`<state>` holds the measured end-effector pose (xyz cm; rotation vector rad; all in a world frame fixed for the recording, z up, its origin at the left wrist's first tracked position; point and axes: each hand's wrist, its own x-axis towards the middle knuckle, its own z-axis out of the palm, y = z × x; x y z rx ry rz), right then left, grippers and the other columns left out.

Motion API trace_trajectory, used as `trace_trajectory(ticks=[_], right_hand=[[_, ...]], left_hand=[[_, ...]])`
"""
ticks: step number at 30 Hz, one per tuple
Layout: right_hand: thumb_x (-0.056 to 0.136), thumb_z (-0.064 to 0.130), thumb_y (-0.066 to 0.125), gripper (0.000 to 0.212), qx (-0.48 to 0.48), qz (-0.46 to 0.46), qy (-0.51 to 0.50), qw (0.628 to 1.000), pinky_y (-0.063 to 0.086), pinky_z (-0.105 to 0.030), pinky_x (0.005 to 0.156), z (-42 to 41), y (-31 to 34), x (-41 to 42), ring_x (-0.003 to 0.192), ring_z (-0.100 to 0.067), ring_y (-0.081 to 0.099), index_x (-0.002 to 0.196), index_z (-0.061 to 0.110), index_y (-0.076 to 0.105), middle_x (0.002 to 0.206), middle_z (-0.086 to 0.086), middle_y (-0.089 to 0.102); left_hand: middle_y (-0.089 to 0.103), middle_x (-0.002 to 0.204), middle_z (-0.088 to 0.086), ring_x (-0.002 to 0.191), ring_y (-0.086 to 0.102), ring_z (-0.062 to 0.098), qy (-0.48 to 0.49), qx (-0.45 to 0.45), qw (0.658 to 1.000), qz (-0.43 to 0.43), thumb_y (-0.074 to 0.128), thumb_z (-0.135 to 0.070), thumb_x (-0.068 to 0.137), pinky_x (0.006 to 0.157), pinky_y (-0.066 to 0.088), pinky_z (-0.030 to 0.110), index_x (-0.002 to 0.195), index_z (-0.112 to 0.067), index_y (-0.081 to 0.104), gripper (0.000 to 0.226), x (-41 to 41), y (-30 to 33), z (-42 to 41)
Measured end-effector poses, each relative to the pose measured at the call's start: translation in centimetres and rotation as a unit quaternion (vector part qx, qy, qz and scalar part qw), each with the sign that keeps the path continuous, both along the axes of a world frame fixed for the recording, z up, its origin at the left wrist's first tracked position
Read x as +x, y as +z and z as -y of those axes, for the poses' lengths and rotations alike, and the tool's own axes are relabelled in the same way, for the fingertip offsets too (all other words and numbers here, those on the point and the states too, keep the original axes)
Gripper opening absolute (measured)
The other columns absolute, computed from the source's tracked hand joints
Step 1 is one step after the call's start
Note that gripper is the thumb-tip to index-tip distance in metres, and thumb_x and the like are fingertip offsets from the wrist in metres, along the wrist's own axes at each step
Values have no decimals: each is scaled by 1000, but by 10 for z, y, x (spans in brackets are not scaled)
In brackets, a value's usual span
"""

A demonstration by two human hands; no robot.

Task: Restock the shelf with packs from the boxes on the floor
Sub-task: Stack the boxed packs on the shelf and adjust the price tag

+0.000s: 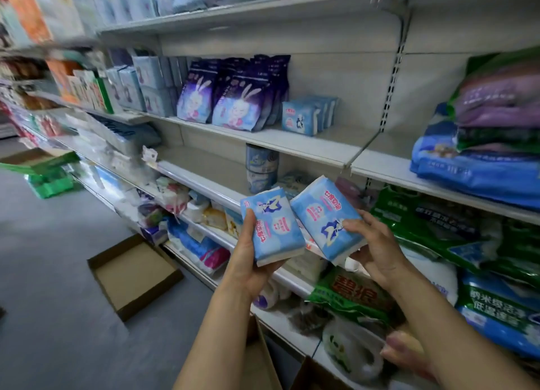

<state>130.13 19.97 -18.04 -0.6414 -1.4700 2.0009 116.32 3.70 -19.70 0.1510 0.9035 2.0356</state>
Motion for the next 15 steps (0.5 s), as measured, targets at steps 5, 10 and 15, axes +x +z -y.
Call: trace_trajectory(ticks=[5,10,15], right_hand=[[62,13,78,38,11,-6,8,1000,51,-36,68,-7,13,-14,78,-25,66,98,16,65,88,-8,72],[82,7,66,22,32,-3,-1,999,53,-36,70,-15,25,-39,78,-23,68,101,17,64,89,-8,72],[83,5,65,19,20,-20,-26,999,53,-39,74,-13,29,-78,77,-22,68,98,17,63,87,-7,72]], left_hand=[[72,113,12,89,73,28,-7,19,1000,-3,55,-62,78,79,58,50,129,-17,62,68,-15,10,-4],[71,118,12,94,72,29,-10,14,1000,-17,52,-64,82,87,53,53,127,-19,63,64,-48,19,-11],[73,109,11,91,70,28,-27,8,999,-23,52,-63,83,95,47,52,118,-19,66,58,-92,28,-17]])
